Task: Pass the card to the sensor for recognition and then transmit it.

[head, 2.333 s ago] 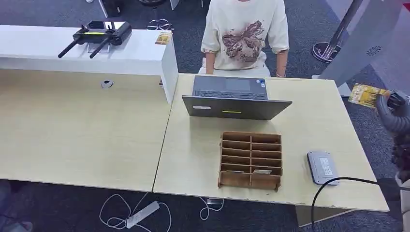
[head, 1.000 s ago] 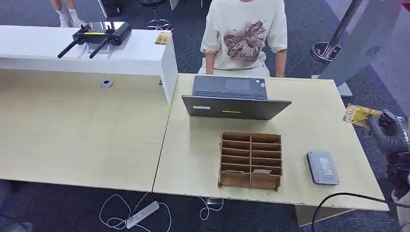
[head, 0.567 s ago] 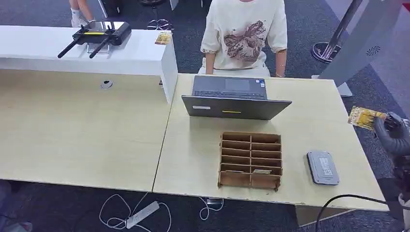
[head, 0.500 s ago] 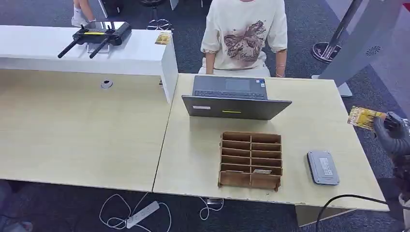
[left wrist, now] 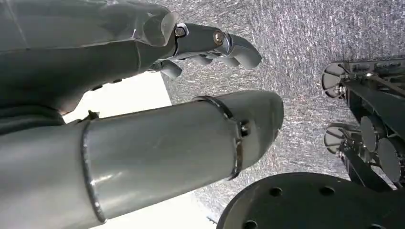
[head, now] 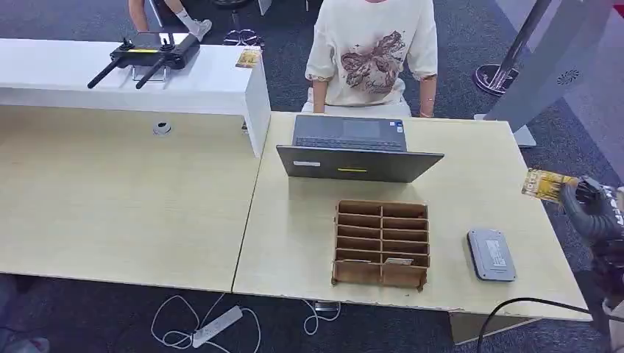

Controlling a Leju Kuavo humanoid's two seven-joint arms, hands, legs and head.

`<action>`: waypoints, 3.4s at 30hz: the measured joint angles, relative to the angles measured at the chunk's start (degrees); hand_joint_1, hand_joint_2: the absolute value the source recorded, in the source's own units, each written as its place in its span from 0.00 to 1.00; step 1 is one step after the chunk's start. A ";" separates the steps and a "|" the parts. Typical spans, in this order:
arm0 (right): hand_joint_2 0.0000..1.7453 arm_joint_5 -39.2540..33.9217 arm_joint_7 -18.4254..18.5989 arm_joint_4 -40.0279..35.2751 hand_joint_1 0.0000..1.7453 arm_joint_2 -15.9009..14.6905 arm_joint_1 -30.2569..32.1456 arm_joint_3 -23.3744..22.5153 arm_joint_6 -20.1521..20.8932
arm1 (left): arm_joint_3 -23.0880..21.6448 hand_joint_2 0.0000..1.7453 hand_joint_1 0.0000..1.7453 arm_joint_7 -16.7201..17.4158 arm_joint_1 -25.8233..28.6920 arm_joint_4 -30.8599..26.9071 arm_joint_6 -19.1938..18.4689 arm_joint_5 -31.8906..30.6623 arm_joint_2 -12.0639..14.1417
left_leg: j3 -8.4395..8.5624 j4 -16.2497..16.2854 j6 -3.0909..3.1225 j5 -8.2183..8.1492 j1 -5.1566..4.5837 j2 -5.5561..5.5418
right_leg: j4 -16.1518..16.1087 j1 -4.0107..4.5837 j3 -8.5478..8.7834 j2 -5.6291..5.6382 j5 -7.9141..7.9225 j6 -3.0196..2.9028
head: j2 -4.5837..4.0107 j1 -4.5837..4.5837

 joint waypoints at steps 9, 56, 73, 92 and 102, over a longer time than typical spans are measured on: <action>1.00 1.97 0.53 0.22 1.00 0.74 1.13 0.61 -0.92 | 0.00 0.00 0.00 -0.11 0.07 0.00 0.00 0.15 -0.11 | 0.00 0.00 0.00 0.00 0.00 -0.01 | 0.00 0.00 0.00 -0.02 0.00 0.00 | 0.00 0.00; 1.00 8.24 0.77 6.76 1.00 -0.44 3.36 0.35 1.53 | -1.38 0.00 0.00 -0.15 0.14 0.00 -0.61 0.61 0.48 | 0.02 0.00 0.00 0.00 0.00 0.01 | 0.00 0.00 -0.02 0.01 0.00 0.00 | 0.00 0.02; 1.00 10.76 1.01 11.32 1.00 -2.32 3.59 1.27 4.48 | -2.47 0.00 0.00 -0.04 0.14 0.00 -1.27 0.68 1.27 | 0.01 0.00 0.00 0.00 0.00 0.01 | 0.00 0.00 -0.03 0.01 0.00 0.00 | 0.00 0.00; 1.00 11.46 1.71 12.13 1.00 -2.64 4.73 2.91 5.31 | -3.08 0.00 0.00 0.02 0.12 0.00 -1.60 0.66 1.66 | 0.01 0.00 0.00 0.00 0.00 0.02 | 0.00 -0.01 -0.03 0.02 0.00 0.00 | 0.00 0.00; 1.00 11.65 1.93 12.13 1.00 -2.69 4.79 3.17 5.16 | -3.17 0.00 0.00 0.02 0.12 0.00 -1.64 0.66 1.77 | 0.01 0.00 0.00 0.00 0.00 0.01 | 0.00 -0.01 -0.03 0.02 0.00 0.00 | 0.00 0.00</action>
